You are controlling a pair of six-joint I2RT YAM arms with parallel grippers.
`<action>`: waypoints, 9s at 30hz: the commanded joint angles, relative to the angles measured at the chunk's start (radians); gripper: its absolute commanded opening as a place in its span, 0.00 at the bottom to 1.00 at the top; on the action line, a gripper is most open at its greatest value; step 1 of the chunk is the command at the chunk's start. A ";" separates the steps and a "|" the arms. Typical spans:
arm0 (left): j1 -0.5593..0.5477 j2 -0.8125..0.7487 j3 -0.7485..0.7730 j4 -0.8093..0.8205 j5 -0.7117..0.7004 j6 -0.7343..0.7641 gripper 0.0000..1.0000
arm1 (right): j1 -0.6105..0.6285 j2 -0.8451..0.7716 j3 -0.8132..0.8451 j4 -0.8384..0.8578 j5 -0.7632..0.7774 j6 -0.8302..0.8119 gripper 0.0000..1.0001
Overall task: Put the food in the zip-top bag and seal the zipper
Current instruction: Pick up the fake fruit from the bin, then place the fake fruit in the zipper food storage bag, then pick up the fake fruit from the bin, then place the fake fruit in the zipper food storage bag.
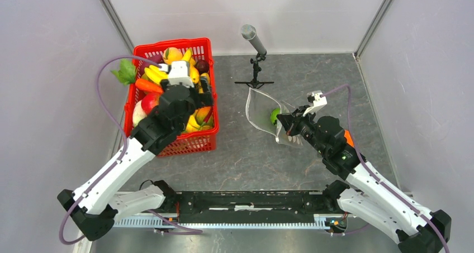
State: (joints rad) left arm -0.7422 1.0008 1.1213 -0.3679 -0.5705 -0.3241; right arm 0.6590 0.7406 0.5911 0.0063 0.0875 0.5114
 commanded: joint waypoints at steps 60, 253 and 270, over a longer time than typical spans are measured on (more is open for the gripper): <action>0.781 -0.135 0.014 -0.218 0.523 -0.007 0.59 | 0.002 0.025 0.024 0.011 0.003 -0.045 0.00; 0.080 0.131 -0.069 0.266 0.900 -0.217 0.63 | 0.002 0.025 -0.002 0.072 -0.026 0.014 0.00; -0.096 0.305 -0.060 0.335 0.657 -0.093 0.68 | 0.002 -0.049 -0.008 0.108 -0.054 0.016 0.00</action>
State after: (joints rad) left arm -0.8158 1.2938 1.0363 -0.1017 0.1638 -0.4995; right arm 0.6594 0.7078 0.5610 0.0605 0.0414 0.5198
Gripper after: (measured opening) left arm 0.824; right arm 0.010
